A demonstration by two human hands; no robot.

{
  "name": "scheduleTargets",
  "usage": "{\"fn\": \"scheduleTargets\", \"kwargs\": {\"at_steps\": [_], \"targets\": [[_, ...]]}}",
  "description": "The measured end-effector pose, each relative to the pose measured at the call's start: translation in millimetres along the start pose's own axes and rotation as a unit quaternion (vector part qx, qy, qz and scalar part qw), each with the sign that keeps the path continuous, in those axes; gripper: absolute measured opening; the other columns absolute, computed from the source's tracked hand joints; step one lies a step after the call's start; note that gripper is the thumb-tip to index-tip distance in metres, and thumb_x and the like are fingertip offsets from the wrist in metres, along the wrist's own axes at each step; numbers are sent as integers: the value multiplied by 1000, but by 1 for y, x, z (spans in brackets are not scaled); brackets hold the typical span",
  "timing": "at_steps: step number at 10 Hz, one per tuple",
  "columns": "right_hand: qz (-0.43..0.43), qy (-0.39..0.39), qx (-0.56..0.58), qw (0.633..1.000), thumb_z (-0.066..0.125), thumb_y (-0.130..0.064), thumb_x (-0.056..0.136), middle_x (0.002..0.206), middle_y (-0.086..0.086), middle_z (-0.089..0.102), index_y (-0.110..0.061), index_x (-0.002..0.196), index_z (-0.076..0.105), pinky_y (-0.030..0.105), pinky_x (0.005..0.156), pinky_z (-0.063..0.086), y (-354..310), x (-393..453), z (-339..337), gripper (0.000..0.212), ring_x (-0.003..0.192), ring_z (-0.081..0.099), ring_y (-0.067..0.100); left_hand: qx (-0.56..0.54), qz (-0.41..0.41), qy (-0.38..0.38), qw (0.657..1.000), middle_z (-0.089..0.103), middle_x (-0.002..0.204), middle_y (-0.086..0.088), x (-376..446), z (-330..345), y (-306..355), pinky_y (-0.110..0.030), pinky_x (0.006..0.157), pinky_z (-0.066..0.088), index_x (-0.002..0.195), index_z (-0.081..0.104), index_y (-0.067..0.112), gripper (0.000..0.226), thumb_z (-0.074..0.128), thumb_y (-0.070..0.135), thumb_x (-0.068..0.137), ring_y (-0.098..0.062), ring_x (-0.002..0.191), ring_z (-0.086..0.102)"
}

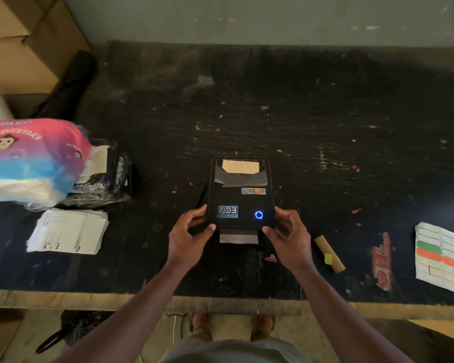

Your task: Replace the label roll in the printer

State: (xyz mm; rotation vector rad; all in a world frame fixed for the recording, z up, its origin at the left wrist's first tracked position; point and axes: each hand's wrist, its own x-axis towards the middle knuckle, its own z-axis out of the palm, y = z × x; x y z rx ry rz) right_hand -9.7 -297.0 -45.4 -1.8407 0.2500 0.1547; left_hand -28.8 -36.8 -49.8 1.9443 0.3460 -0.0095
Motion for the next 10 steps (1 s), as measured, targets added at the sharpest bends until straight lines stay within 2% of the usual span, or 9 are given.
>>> {"fn": "scheduleTargets", "kwargs": {"at_steps": [1, 2, 3, 4, 6, 7, 8, 9, 10], "targets": [[-2, 0, -2, 1000, 82, -7, 88, 135, -8, 65, -26, 135, 58, 11, 85, 58, 1, 0, 0, 56, 120, 68, 5, -2, 2, -3, 1000, 66, 138, 13, 0, 0, 0, -24, 98, 59, 139, 61, 30, 55, 81, 16, 90, 4, 123, 65], [-9, -3, -5, 1000, 81, -6, 88, 137, -6, 64, -25, 136, 57, 13, 87, 59, 3, 0, 0, 56, 122, 67, 7, -3, 4, 0, 1000, 67, 137, 13, 0, 0, 0, -19, 99, 56, 139, 62, 29, 55, 81, 15, 89, 3, 123, 66], [-10, -1, -1, 1000, 82, -7, 88, 138, -7, 65, -26, 135, 58, 20, 94, 61, 3, 1, 1, 56, 123, 67, 7, 1, 4, 1, 1000, 67, 137, 15, -1, -1, 1, -24, 101, 58, 139, 62, 30, 55, 81, 16, 90, 6, 123, 65], [-15, 0, 0, 1000, 82, -6, 88, 134, -9, 66, -26, 133, 59, 21, 95, 61, 4, 1, 1, 55, 122, 67, 3, 0, 1, 0, 1000, 67, 136, 14, -2, -1, 2, -31, 100, 60, 137, 62, 32, 54, 81, 15, 89, 10, 120, 64], [-17, -1, -9, 1000, 83, -8, 87, 137, -8, 65, -30, 131, 58, 26, 98, 61, 5, 1, 0, 55, 126, 67, 7, 5, 0, 0, 1000, 66, 138, 14, -3, 0, 3, -23, 100, 57, 137, 61, 34, 55, 81, 15, 89, 17, 117, 62], [-13, 0, -13, 1000, 82, -7, 88, 138, -8, 64, -29, 131, 58, 21, 96, 59, 4, 1, 0, 54, 126, 66, 7, 5, -2, 1, 1000, 66, 139, 13, -3, -1, 4, -33, 96, 62, 137, 61, 36, 55, 81, 17, 89, 13, 120, 62], [-19, -2, -19, 1000, 82, -7, 88, 138, -9, 64, -27, 133, 58, 24, 98, 60, 4, 0, 0, 55, 125, 65, 6, 1, 0, 0, 1000, 66, 140, 13, -1, -1, 0, -33, 98, 62, 138, 61, 35, 56, 81, 17, 89, 7, 122, 64], [0, -23, -37, 999, 80, -8, 90, 126, -18, 65, -28, 132, 59, 12, 88, 57, -1, 3, -7, 52, 115, 65, -5, 24, -3, -18, 1000, 65, 138, 14, -1, -4, 6, -17, 91, 59, 142, 60, 33, 57, 80, 19, 90, 2, 121, 66], [19, -7, -40, 999, 80, -17, 92, 119, -16, 72, -28, 131, 65, 18, 88, 61, 12, -3, -31, 43, 110, 71, -2, 38, -32, -7, 999, 71, 120, 14, -9, -30, -2, -7, 77, 55, 137, 63, 34, 48, 78, 21, 93, -2, 109, 71]]}}
